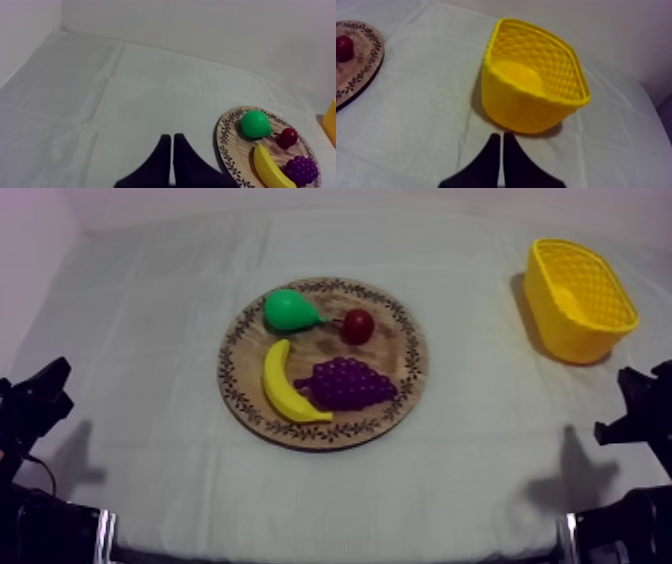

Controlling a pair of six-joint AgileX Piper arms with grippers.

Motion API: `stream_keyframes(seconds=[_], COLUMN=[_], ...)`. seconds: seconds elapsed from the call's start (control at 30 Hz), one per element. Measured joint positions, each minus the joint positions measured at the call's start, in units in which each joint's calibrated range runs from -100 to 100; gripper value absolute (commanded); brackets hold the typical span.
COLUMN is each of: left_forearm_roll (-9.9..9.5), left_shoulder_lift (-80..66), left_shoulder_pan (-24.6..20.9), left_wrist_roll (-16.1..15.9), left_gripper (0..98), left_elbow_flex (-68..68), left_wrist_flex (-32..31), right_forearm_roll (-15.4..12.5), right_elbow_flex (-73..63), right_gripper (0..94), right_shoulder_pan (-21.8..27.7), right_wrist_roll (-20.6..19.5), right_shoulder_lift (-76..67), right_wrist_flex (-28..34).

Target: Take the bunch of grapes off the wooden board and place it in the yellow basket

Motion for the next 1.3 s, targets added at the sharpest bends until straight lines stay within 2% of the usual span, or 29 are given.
stream_keyframes(seconds=[0.17, 0.27, 0.4, 0.77, 1.3], left_forearm_roll=[0.00, 0.00, 0.00, 0.00, 0.00], left_shoulder_lift=[0.0, 0.0, 0.0, 0.0, 0.0], left_shoulder_pan=[0.0, 0.0, 0.0, 0.0, 0.0], left_wrist_roll=[0.0, 0.0, 0.0, 0.0, 0.0], left_gripper=[0.1, 0.1, 0.1, 0.1, 0.1], left_elbow_flex=[0.0, 0.0, 0.0, 0.0, 0.0], left_wrist_flex=[0.0, 0.0, 0.0, 0.0, 0.0], right_forearm_roll=[1.6, 1.6, 0.4, -0.2, -0.4], right_elbow_flex=[-4.6, -10.4, -20.2, -52.1, -85.3], right_gripper=[0.6, 0.6, 0.6, 0.7, 0.7], right_shoulder_pan=[-1.9, -3.0, -4.6, -11.7, -22.1], right_wrist_roll=[-0.8, -1.0, -0.2, 4.1, 10.0], right_shoulder_lift=[4.5, 9.6, 17.8, 43.3, 70.4], right_wrist_flex=[0.1, 1.9, 6.7, 25.0, 44.2])
